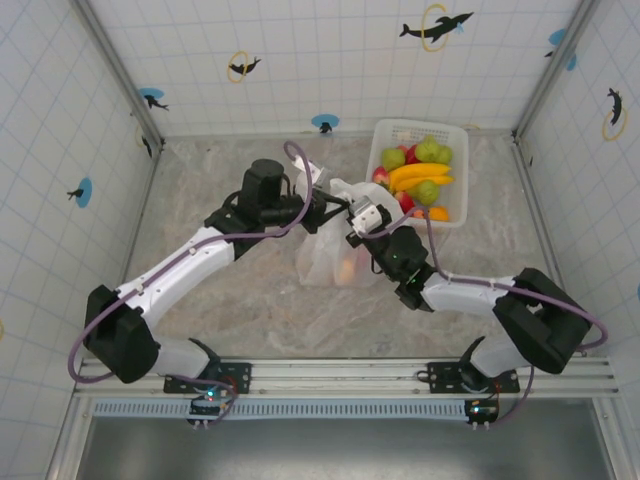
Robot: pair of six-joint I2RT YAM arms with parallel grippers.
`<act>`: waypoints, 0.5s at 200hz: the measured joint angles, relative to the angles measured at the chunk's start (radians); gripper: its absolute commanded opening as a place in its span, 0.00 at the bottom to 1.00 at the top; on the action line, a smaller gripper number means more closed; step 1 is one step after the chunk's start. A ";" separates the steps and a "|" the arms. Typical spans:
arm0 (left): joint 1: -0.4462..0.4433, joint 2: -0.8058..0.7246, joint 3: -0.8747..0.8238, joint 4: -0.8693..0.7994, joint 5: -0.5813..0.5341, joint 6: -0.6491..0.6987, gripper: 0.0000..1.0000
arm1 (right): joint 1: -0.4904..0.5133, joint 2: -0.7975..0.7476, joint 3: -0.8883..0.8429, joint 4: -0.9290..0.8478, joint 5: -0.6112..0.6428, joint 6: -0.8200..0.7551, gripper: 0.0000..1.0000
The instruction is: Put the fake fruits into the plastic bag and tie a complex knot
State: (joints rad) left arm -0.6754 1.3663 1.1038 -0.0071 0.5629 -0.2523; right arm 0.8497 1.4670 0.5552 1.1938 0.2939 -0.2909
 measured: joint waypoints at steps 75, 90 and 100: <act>-0.059 -0.002 -0.037 0.105 -0.044 -0.053 0.27 | -0.005 0.002 -0.055 0.103 -0.015 0.186 0.00; -0.064 -0.010 -0.049 0.112 -0.040 -0.054 0.34 | -0.005 0.003 -0.061 0.104 -0.023 0.201 0.00; -0.066 -0.025 -0.056 0.108 -0.041 -0.048 0.38 | -0.004 0.004 -0.061 0.108 -0.030 0.206 0.00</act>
State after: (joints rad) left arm -0.7414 1.3415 1.0481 0.1009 0.5217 -0.3008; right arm 0.8455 1.4708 0.4942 1.3014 0.2638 -0.0849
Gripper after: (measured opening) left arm 0.343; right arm 0.060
